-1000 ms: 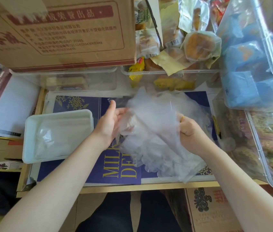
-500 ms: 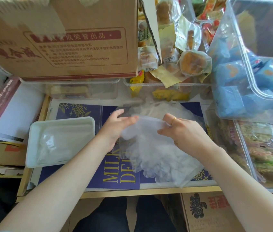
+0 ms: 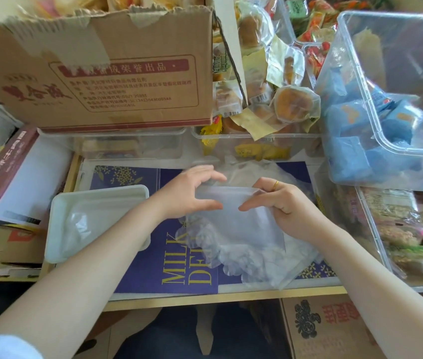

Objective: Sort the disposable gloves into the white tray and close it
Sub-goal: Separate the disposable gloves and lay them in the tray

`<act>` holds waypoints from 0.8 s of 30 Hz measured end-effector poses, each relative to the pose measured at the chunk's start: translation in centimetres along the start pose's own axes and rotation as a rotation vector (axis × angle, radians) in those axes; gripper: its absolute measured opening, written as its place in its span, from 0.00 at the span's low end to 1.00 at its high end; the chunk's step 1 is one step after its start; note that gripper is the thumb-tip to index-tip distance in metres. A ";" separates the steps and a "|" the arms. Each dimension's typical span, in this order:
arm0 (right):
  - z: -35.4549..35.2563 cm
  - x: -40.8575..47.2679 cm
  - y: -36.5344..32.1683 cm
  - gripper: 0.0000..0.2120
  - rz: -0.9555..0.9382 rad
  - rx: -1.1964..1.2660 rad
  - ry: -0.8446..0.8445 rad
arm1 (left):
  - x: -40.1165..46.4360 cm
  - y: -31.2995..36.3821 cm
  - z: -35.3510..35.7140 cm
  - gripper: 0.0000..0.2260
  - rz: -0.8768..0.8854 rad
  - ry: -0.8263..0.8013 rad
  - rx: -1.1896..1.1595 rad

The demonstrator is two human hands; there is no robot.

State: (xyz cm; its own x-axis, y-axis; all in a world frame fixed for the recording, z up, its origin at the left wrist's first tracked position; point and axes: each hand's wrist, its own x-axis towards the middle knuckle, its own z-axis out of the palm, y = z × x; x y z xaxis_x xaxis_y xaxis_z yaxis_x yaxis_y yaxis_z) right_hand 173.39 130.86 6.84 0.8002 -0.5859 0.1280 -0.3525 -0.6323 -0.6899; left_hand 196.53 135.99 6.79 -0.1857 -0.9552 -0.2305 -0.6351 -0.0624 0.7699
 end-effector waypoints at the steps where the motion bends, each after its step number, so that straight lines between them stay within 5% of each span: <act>1: 0.0 0.0 -0.1 0.21 0.000 0.001 0.002 | 0.1 0.0 -0.2 0.12 -0.010 -0.037 0.006; 3: -0.2 -0.4 -0.2 0.23 0.041 0.037 -0.005 | 0.2 -0.2 -0.8 0.01 -0.069 -0.074 -0.002; 8: -0.8 -0.5 -0.6 0.14 0.391 0.114 -0.273 | -0.5 0.0 -1.5 0.04 -0.108 -0.142 0.211; 10: 0.1 0.3 -1.6 0.06 0.410 0.109 -0.217 | -0.8 0.4 -1.5 0.04 -0.106 -0.183 0.257; 14: 2.9 2.9 -4.1 0.15 0.328 -0.017 -0.195 | -1.8 1.0 -1.8 0.06 -0.083 -0.182 0.309; 16: 3.8 3.7 -4.9 0.07 0.298 -0.076 -0.179 | -2.5 0.9 -1.9 0.06 -0.010 -0.050 0.292; 20: 5.1 4.8 -5.3 0.19 0.495 -0.034 -0.015 | -4.4 -1.5 -1.5 0.21 0.217 0.593 0.505; 22: 5.8 5.2 -5.7 0.20 0.558 0.012 0.041 | -5.6 -2.1 -1.1 0.22 0.196 0.637 0.322; 24: 6.5 5.8 -6.3 0.20 0.555 0.041 0.026 | -6.5 -2.5 -0.3 0.25 0.120 0.503 0.108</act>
State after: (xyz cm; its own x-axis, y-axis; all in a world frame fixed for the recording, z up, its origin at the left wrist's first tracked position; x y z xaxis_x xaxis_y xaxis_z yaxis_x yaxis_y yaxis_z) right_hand 183.40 134.77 7.28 0.4873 -0.8380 -0.2457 -0.6985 -0.2052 -0.6855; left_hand 199.53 142.30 6.59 0.1045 -0.9763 0.1897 -0.7098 0.0604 0.7018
